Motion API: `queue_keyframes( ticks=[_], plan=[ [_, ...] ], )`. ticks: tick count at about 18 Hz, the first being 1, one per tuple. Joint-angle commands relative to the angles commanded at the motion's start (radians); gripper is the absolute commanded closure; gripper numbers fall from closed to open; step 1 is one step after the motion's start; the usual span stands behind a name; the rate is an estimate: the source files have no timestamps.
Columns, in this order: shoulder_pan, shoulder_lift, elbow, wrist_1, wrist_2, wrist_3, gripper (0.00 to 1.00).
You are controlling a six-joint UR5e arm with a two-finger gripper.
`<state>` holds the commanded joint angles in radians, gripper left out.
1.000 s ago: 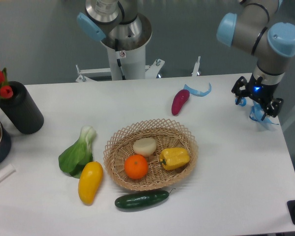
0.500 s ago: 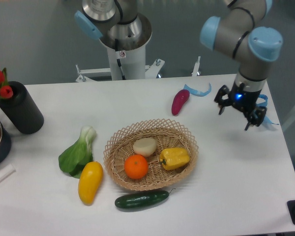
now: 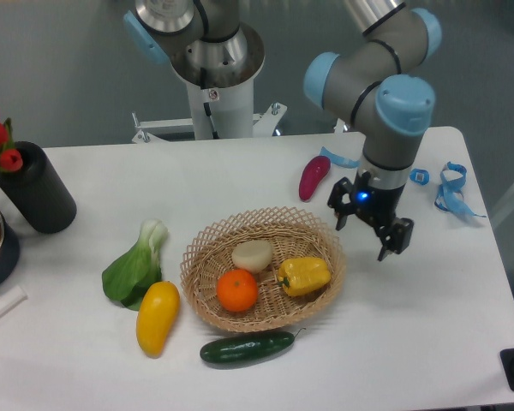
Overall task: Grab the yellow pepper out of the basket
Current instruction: 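Move the open gripper toward the yellow bell pepper in the basket, then lower the gripper around the yellow bell pepper and close it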
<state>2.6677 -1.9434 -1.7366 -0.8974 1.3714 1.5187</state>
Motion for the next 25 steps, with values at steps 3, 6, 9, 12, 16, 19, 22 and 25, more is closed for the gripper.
queue_keyframes(
  ticks=[3,6,9,12,16,19,22,25],
  plan=[
    [-0.024,-0.012,0.019,-0.002,0.002,0.011,0.0],
    [-0.055,-0.022,0.012,0.0,0.008,0.012,0.0],
    [-0.075,-0.038,0.011,0.0,0.009,0.012,0.0],
    [-0.083,-0.045,0.011,0.002,0.009,0.011,0.0],
    [-0.097,-0.057,0.008,-0.002,0.014,0.011,0.0],
    [-0.1,-0.06,-0.003,-0.002,0.014,0.012,0.0],
    [-0.107,-0.075,0.002,0.0,0.026,0.012,0.0],
    [-0.127,-0.097,0.009,0.0,0.086,0.012,0.0]
  ],
)
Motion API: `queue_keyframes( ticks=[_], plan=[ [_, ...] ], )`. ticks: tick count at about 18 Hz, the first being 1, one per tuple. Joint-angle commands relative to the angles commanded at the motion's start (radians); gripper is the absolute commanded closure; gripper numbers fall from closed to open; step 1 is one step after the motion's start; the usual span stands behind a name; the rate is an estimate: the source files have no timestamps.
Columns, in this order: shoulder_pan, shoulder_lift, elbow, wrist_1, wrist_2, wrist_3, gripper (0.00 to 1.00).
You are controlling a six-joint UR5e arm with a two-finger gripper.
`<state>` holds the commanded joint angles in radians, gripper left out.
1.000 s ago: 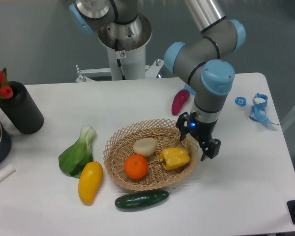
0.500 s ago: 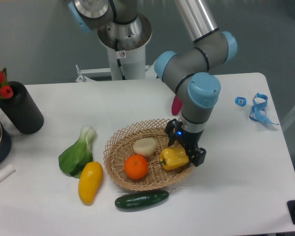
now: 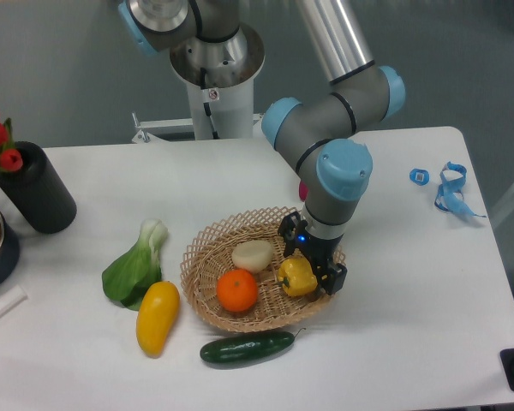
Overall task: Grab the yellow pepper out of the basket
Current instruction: 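Lower the gripper around the yellow bell pepper and close it, then lift the gripped yellow pepper up out of the basket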
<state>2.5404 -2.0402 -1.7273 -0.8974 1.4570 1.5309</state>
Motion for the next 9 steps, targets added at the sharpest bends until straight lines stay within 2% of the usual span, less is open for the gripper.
queue_keyframes(
  ticks=[2,3,4,8,9],
  plan=[
    [-0.008,-0.006,0.002,0.002,0.019,-0.003,0.0],
    [-0.008,-0.008,0.006,0.003,0.019,-0.011,0.04],
    [-0.008,-0.008,0.012,0.003,0.019,-0.014,0.15],
    [-0.008,-0.006,0.015,0.002,0.013,-0.018,0.84],
    [-0.008,-0.003,0.015,-0.002,0.014,-0.031,0.9]
  ],
)
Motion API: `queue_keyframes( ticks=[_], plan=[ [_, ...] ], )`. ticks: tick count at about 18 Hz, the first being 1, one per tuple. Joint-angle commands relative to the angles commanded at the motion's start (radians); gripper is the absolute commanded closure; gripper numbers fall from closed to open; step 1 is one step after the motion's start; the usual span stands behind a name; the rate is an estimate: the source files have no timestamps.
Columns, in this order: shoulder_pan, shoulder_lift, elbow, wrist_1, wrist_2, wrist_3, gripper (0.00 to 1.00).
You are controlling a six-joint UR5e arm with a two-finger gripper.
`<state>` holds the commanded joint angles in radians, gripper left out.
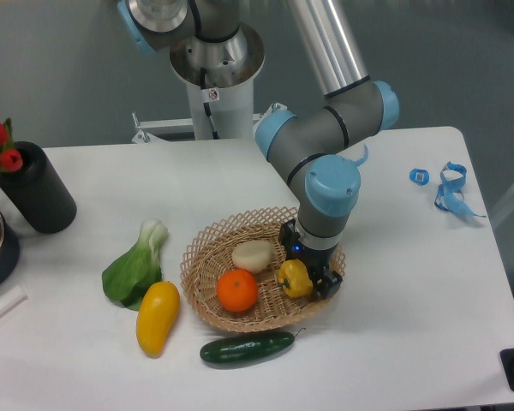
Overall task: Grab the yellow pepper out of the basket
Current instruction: 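Lift the gripped yellow pepper up out of the basket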
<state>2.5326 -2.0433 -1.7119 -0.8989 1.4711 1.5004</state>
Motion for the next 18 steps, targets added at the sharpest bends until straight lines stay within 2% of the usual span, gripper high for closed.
queue_keyframes(
  ticks=[2,6,8,10,14,18],
  plan=[
    [0.005,0.015,0.002,-0.006,0.0,-0.005,0.9],
    [0.015,0.067,0.003,-0.052,-0.002,-0.072,0.8],
    [0.037,0.104,0.011,-0.103,0.0,-0.074,0.8],
    [0.057,0.112,0.029,-0.147,0.0,-0.074,0.8],
    [0.098,0.144,0.096,-0.274,0.006,-0.074,0.8],
    [0.13,0.138,0.15,-0.282,0.006,-0.107,0.8]
  ],
)
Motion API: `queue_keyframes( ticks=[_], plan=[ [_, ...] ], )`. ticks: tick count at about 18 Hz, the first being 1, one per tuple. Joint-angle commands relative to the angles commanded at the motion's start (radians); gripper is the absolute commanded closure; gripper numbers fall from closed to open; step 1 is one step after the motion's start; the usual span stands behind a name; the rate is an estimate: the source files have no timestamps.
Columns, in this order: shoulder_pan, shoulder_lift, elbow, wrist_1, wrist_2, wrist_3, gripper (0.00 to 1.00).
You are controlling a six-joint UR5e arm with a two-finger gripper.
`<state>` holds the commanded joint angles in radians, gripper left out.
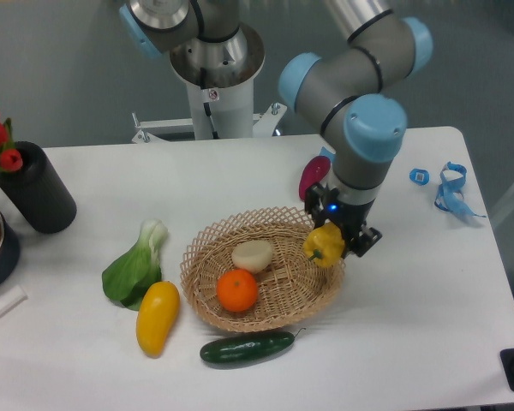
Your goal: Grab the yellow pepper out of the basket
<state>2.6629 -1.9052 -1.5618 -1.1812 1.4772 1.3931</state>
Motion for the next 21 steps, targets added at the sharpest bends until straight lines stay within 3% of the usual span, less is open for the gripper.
queue_keyframes(
  ticks=[6,10,21],
  plan=[
    [0.046,-0.067,0.106,0.0,0.009,-0.062,0.79],
    [0.061,-0.072,0.108,0.0,0.067,-0.06,0.8],
    [0.097,-0.071,0.101,0.0,0.067,-0.045,0.79]
  ],
)
